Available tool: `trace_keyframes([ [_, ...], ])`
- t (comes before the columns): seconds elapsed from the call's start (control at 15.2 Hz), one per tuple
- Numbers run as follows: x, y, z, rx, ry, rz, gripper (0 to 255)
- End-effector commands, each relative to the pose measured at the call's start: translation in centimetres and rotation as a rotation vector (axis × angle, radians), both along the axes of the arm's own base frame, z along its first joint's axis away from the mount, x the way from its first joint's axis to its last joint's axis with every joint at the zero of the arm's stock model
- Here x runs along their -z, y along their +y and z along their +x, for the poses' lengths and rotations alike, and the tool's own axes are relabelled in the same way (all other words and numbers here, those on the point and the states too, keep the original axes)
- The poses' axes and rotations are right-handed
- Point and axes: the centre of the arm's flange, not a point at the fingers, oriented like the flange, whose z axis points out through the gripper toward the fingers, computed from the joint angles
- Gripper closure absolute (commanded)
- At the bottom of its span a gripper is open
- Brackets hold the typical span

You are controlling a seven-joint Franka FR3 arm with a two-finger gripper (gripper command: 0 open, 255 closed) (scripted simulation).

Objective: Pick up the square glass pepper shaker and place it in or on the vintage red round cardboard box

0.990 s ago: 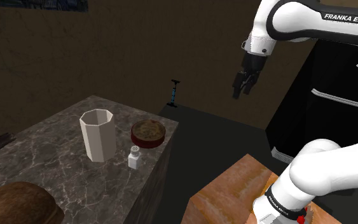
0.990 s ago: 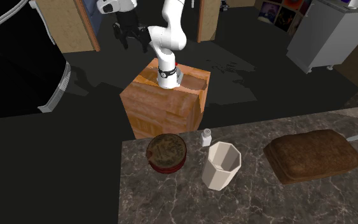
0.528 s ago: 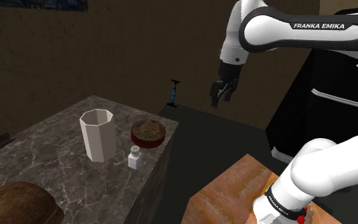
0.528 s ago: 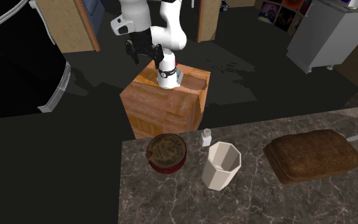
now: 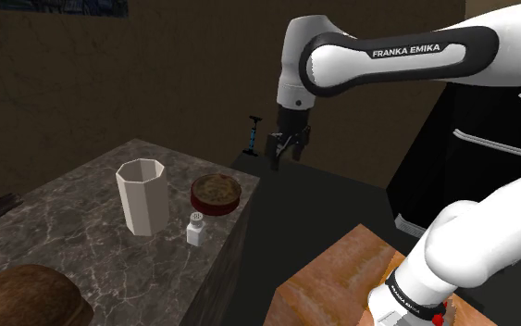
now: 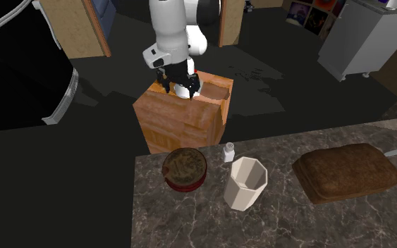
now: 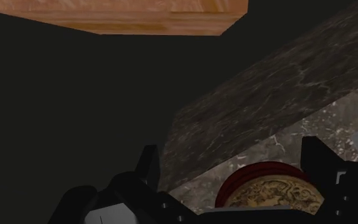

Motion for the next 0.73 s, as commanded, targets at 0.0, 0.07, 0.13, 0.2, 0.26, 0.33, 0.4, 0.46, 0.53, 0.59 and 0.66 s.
trace_keyframes([
  [0.0, 1.1, 2.4, 0.7, -0.004, 0.007, -0.003, 0],
  [0.07, 1.7, 3.5, 1.2, -0.007, 0.011, -0.006, 0],
  [0.13, 2.3, 4.7, 1.7, -0.009, 0.015, -0.008, 0],
  [0.2, 2.9, 5.8, 2.2, -0.011, 0.018, -0.01, 0],
  [0.26, 3.5, 6.9, 2.7, -0.014, 0.022, -0.012, 0],
  [0.33, 4.1, 8.1, 3.1, -0.016, 0.026, -0.014, 0],
  [0.4, 4.7, 9.2, 3.6, -0.019, 0.029, -0.016, 0],
  [0.46, 5.4, 10.3, 4.1, -0.021, 0.033, -0.019, 0],
  [0.53, 6.0, 11.5, 4.5, -0.024, 0.037, -0.021, 0],
  [0.59, 6.6, 12.6, 4.9, -0.026, 0.04, -0.023, 0],
  [0.66, 7.3, 13.7, 5.4, -0.028, 0.044, -0.025, 0],
])
